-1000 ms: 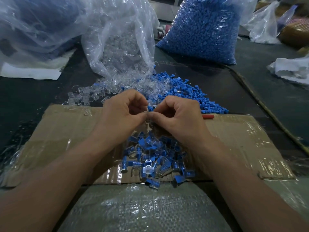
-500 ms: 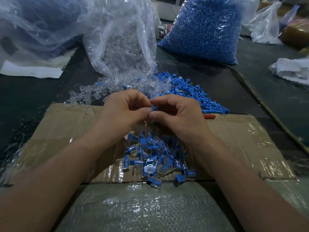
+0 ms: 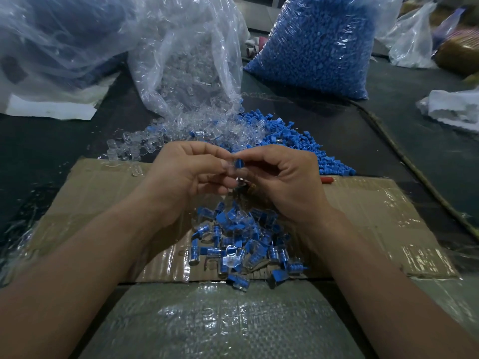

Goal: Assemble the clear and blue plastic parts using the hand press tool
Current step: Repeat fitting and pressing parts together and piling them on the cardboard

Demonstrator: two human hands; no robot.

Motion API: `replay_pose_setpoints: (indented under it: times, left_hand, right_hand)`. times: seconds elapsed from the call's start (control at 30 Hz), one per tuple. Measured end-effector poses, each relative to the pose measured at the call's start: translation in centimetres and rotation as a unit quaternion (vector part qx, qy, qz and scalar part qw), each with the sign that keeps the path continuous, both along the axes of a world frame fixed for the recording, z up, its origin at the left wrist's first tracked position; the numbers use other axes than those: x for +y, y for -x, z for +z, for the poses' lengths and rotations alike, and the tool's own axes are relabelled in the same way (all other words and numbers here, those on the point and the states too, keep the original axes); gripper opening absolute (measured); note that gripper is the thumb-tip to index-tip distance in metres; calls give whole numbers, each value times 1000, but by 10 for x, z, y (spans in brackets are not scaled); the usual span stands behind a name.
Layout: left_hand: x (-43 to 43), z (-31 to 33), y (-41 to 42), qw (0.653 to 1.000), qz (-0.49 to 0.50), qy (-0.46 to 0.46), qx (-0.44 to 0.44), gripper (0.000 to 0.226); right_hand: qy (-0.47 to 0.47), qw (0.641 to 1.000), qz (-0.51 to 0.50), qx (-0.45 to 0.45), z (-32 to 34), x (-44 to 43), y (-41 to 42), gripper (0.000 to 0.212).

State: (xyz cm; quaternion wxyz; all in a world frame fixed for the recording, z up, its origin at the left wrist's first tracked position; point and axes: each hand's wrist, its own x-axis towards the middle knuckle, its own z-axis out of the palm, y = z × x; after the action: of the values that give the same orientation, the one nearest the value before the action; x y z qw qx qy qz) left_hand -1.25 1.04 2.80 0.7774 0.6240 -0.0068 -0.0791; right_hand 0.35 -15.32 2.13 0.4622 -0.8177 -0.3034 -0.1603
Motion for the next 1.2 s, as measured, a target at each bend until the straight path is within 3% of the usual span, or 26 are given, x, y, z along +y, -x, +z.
replay_pose_setpoints:
  times: [0.4, 1.2]
  left_hand:
    - [2, -1, 0, 1000, -19, 15, 16, 12]
    - [-3, 1, 3, 997, 0, -79, -13, 16]
  right_hand:
    - [27, 999, -4, -21, 0, -4, -2, 23]
    - [39, 998, 18, -41, 2, -1, 3, 24]
